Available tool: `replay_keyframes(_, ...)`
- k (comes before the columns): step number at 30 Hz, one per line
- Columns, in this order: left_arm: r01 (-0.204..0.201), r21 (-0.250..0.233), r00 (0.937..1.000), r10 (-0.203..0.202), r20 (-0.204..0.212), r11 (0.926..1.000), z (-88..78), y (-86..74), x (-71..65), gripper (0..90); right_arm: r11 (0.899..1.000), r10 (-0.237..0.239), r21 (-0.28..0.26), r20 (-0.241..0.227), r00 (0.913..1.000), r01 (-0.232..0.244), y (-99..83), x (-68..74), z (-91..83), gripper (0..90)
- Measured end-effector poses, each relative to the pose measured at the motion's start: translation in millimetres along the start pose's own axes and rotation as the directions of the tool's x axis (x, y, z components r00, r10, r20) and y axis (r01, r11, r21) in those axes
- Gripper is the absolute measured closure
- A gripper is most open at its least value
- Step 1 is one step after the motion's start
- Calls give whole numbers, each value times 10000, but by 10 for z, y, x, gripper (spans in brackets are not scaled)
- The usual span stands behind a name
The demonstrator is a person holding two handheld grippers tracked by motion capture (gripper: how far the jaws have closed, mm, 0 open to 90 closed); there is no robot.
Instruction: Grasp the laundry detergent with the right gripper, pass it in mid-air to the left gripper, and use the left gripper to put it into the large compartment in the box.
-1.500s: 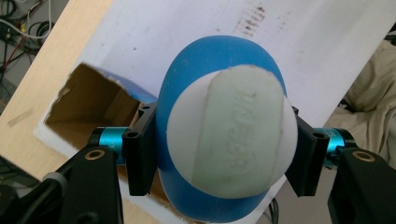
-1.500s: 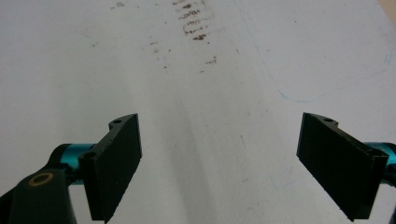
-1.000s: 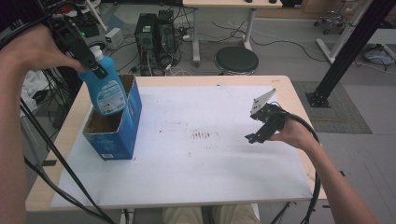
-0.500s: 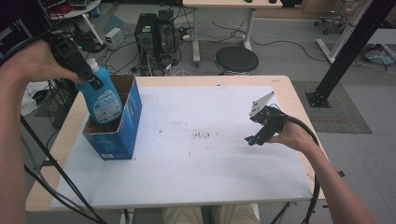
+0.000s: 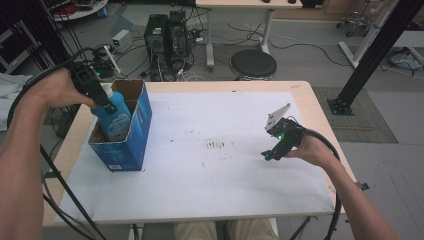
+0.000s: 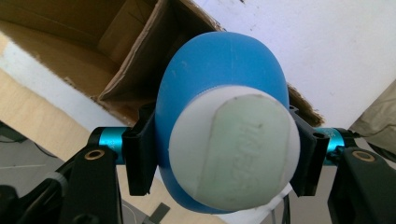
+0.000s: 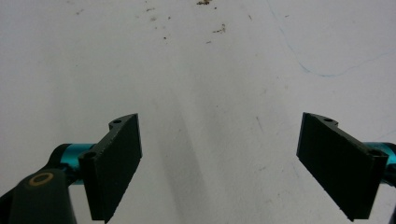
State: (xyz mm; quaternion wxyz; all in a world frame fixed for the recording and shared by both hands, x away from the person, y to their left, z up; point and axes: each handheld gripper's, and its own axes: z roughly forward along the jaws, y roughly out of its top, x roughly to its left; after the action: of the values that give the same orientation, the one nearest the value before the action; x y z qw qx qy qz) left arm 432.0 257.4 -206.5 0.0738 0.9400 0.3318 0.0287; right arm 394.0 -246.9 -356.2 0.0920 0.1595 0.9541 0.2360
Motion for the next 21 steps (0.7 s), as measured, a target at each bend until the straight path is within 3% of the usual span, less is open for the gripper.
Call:
replay_keyframes(11, -802, 477, 9968, 804, -26, 9956, 357, -15, -47, 379, 9999, -1, 172, -85, 10000, 3, -47, 38, 75, 132)
replay_keyframes(16, -866, 554, 9962, 862, 101, 9947, 494, -40, -54, 379, 9998, -10, 176, -84, 10000, 11, -54, 51, 98, 133)
replay_keyframes(21, -1238, 666, 9923, 1237, 67, 9901, 592, -58, -57, 379, 9998, 11, 221, -102, 9999, -8, -65, 68, 117, 132)
